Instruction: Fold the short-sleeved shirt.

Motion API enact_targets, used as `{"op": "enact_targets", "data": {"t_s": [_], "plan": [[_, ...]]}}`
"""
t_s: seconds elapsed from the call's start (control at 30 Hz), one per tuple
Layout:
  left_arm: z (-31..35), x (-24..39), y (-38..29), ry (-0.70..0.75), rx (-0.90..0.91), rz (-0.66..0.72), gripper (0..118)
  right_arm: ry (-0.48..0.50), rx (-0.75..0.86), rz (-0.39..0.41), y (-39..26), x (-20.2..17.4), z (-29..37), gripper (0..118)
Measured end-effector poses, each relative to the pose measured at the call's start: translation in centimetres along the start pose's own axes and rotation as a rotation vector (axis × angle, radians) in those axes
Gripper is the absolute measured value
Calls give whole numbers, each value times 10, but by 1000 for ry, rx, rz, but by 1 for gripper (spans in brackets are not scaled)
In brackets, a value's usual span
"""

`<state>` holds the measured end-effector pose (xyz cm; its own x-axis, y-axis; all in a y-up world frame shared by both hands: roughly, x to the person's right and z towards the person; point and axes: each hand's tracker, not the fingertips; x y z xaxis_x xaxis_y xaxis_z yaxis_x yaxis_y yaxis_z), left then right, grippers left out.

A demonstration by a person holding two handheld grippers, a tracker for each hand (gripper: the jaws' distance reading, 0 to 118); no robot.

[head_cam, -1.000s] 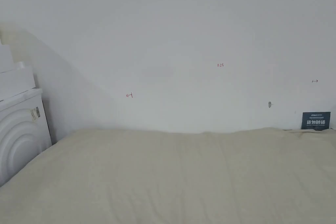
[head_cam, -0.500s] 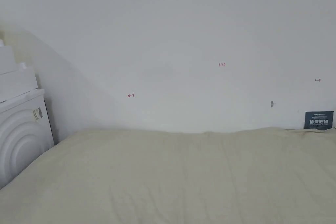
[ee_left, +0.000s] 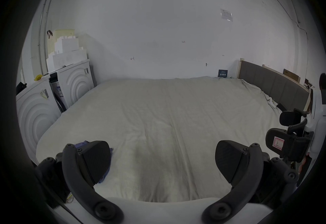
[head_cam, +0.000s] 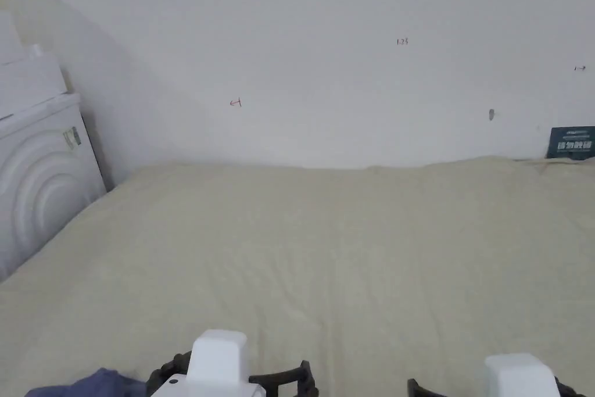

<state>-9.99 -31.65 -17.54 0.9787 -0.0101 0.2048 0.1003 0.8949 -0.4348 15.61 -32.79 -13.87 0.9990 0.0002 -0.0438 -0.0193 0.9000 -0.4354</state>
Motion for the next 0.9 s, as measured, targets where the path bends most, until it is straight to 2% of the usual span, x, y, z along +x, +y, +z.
{"op": "enact_targets", "data": {"t_s": [0.9], "plan": [[6,-4,-3,-22,-13,13,118,35,-23,23,0,-6,-2,111]]}}
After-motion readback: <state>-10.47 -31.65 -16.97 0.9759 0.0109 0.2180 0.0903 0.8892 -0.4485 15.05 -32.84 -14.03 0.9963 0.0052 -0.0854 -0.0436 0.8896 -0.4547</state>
